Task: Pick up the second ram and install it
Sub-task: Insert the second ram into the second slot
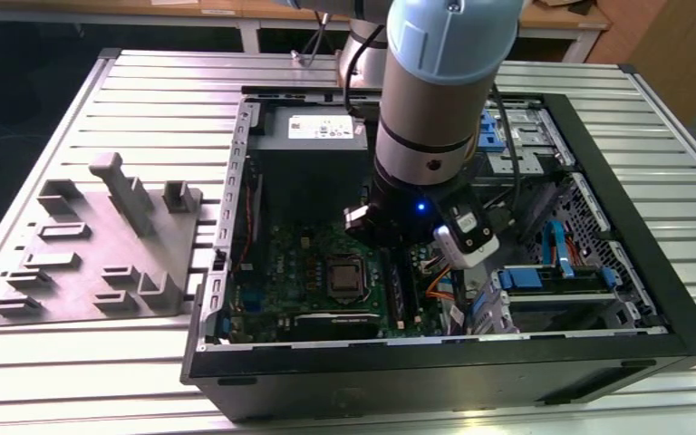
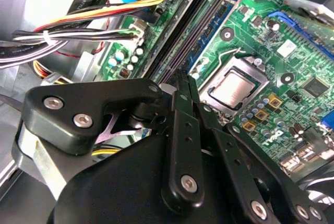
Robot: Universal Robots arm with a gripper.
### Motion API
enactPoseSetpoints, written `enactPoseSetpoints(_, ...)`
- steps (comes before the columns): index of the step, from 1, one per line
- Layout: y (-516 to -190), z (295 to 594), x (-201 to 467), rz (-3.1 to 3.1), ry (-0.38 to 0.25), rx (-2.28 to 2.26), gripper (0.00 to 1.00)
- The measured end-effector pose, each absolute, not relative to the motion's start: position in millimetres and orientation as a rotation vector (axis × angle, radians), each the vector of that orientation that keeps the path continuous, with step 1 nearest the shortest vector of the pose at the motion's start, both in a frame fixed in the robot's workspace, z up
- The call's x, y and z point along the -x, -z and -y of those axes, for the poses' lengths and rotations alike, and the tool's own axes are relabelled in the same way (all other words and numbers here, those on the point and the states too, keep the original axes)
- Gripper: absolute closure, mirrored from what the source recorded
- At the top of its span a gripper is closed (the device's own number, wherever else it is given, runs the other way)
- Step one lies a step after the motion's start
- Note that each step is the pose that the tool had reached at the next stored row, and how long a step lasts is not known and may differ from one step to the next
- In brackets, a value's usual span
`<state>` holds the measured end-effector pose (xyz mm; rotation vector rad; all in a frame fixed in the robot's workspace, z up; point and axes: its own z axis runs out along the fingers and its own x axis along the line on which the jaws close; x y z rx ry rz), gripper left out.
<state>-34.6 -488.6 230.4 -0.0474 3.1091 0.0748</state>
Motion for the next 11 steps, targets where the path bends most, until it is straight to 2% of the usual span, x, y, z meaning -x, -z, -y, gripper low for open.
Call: enactPoseSetpoints(11, -229.3, 490.5, 34.6, -3.109, -0.088, 0.047, 0.89)
